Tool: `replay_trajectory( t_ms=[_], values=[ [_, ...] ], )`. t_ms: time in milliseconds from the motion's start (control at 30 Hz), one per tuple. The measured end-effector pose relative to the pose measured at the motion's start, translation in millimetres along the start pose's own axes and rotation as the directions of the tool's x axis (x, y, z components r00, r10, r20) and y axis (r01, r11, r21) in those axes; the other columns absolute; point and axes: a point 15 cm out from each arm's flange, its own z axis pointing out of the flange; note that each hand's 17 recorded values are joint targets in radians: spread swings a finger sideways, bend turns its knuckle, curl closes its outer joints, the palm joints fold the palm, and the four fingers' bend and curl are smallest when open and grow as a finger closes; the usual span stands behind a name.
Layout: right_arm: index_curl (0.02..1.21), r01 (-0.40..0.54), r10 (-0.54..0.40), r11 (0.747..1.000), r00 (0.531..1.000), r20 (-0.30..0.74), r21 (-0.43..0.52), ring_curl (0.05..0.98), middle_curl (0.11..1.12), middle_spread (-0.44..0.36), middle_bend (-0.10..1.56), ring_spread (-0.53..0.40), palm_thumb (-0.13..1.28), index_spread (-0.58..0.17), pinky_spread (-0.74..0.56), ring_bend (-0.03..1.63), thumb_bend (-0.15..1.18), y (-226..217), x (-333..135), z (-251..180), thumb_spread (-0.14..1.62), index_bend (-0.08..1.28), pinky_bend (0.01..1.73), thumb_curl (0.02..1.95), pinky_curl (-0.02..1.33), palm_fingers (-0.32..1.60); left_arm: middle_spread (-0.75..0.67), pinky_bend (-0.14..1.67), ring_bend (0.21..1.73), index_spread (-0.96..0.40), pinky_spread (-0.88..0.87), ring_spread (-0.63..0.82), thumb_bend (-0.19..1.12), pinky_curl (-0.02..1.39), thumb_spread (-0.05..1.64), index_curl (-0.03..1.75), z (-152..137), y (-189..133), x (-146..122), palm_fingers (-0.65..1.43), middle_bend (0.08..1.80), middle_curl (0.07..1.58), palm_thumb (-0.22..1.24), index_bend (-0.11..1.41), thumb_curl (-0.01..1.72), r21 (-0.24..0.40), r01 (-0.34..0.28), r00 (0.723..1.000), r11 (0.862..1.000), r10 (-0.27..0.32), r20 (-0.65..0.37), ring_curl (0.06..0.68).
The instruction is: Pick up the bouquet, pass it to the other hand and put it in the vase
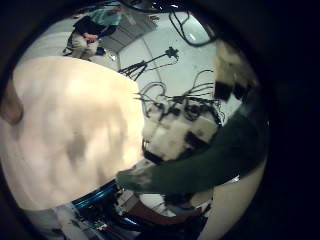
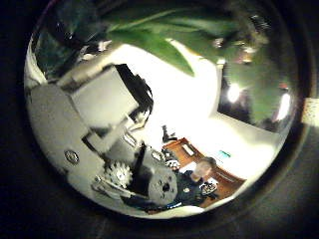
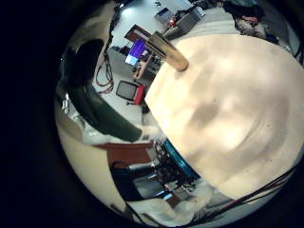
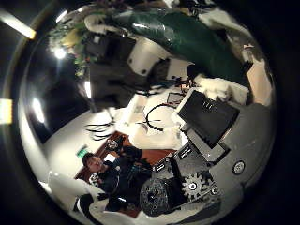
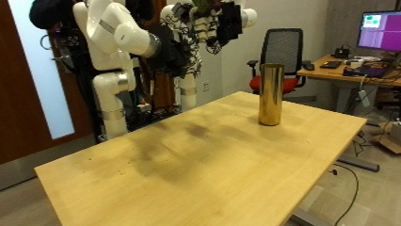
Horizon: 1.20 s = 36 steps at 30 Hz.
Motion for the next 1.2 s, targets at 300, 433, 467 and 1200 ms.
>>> replay_trajectory(
  t_ms=[300, 433, 467, 1200],
  values=[
    [0.80, -0.155, 0.151, 0.986, 0.987, 0.064, 0.067, 0.582, 0.69, -0.150, 1.13, -0.224, 0.87, -0.262, -0.39, 1.33, -0.05, 20.4, 32.2, -1.2, 0.73, 0.67, 1.06, 0.74, 0.96, 0.79, -0.48, 1.03, 1.35, -0.59, -0.62, -0.46, -0.01, 0.56, 0.20, 0.44, -15.7, 1.0, 14.4, 1.10, 1.14, 0.82, 1.15, 0.58, 0.71, 0.054, -0.119, 0.993, 0.991, 0.117, 0.034, 0.492],
    [0.67, -0.213, 0.203, 0.972, 0.974, 0.098, 0.099, 0.520, 0.58, -0.109, 0.79, -0.193, 0.87, -0.313, -0.42, 1.16, -0.03, 31.2, 44.4, -1.7, 0.88, 0.37, 0.93, 0.66, 0.85, 0.13, -0.47, 1.05, 1.38, -0.71, -0.62, -0.45, -0.02, 0.59, 0.13, 0.57, -18.6, 3.6, 32.1, 1.06, 1.17, 0.85, 1.16, 0.62, 0.77, 0.062, -0.183, 0.980, 0.981, 0.177, 0.087, 0.517],
    [0.64, -0.216, 0.206, 0.971, 0.973, 0.101, 0.101, 0.488, 0.54, -0.096, 0.73, -0.153, 0.86, -0.333, -0.34, 1.07, -0.03, 31.4, 45.7, -2.4, 0.89, 0.37, 0.83, 0.65, 0.83, -0.04, -0.47, 1.05, 1.38, -0.73, -0.61, -0.44, -0.02, 0.60, 0.12, 0.59, -25.8, 0.9, 36.2, 1.06, 1.17, 0.86, 1.16, 0.61, 0.78, 0.080, -0.201, 0.975, 0.976, 0.192, 0.108, 0.520],
    [0.23, -0.231, 0.215, 0.964, 0.968, 0.127, 0.128, 0.221, 0.29, 0.047, 0.18, 0.169, 0.81, -0.423, 0.29, 0.35, -0.03, 29.2, 56.3, -7.7, 0.94, 0.14, 0.38, 0.51, 0.39, -0.06, -0.45, 1.05, 1.41, -0.96, -0.61, -0.44, -0.02, 0.65, 0.08, 1.35, -176.7, -28.3, 118.3, 1.04, 1.20, 0.89, 1.15, 0.26, 0.90, 0.375, -0.442, 0.884, 0.815, 0.325, 0.336, 0.540]
  ],
)
